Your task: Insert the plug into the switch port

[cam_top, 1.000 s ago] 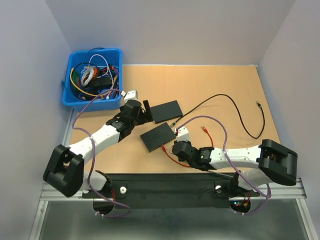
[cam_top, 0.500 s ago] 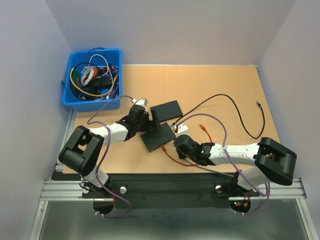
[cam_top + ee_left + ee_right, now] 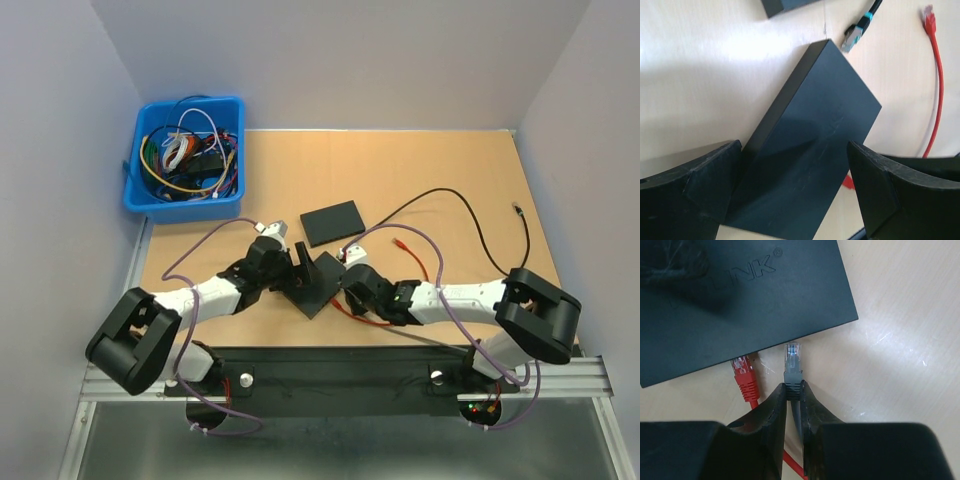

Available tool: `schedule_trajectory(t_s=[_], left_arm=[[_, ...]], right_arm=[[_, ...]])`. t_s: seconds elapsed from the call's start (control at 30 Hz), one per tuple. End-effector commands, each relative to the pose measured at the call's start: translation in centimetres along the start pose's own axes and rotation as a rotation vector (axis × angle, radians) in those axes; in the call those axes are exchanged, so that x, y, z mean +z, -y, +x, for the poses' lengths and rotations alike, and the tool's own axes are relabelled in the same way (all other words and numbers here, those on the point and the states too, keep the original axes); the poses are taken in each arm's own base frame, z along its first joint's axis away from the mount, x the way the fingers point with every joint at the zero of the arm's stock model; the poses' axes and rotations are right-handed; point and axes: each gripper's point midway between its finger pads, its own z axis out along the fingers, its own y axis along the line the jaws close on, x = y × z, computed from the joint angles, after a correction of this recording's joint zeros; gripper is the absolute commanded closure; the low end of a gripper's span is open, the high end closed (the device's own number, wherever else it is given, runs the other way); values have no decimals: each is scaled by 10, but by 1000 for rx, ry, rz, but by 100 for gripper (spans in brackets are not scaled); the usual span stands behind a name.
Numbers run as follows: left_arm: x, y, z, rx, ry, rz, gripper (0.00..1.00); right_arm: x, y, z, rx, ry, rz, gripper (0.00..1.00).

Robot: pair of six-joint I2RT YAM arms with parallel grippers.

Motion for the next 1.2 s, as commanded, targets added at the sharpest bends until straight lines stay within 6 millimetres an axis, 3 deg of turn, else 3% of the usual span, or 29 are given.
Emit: schedule_trajectory(t_s=[0.0, 0.23, 0.43, 0.57, 0.87, 1.17], left_arm=[[-12, -3, 9, -39, -15, -11, 2], [-8, -5, -14, 25, 44, -73, 1], [-9, 30, -44, 120, 138, 54, 1], [-2, 40, -50, 195, 132, 88, 1], [35, 26, -18, 245, 4, 53, 2], [51, 40, 17, 321, -70, 80, 9]], right_arm=[[4, -11, -30, 7, 68, -28, 100], [5, -10, -31, 2, 63, -31, 100], [6, -6, -31, -5, 62, -22, 99], [7, -5, -31, -16, 62, -20, 100], [10, -5, -32, -51, 52, -29, 100], [6, -16, -31, -93, 39, -100, 100]])
